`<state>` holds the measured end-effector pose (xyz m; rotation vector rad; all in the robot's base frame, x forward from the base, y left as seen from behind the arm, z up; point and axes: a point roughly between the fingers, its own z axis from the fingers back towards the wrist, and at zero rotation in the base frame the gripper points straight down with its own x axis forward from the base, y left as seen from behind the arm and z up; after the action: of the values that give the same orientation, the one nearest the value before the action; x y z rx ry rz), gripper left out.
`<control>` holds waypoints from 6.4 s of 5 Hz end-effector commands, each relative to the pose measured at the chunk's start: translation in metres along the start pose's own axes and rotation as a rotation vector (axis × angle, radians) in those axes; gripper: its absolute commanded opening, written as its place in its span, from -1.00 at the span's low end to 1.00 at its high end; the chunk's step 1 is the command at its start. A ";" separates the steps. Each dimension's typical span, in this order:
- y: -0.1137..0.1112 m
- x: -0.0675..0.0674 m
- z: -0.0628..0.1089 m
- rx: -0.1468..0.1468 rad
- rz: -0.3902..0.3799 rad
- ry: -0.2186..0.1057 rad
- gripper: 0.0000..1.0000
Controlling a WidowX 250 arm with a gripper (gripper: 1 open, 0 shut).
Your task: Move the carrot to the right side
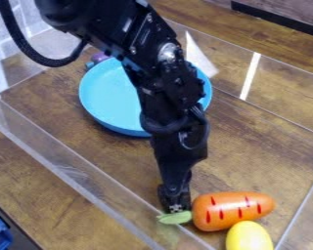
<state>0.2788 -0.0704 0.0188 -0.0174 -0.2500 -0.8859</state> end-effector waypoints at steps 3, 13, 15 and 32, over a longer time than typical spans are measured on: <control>-0.011 0.013 -0.002 -0.003 -0.065 -0.013 1.00; -0.029 0.081 -0.012 -0.015 -0.108 0.029 -1.00; -0.037 0.091 0.003 -0.002 -0.023 0.055 -1.00; 0.100 0.078 0.113 0.304 0.751 -0.150 1.00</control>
<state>0.3752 -0.0547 0.1328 0.1055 -0.4054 -0.1066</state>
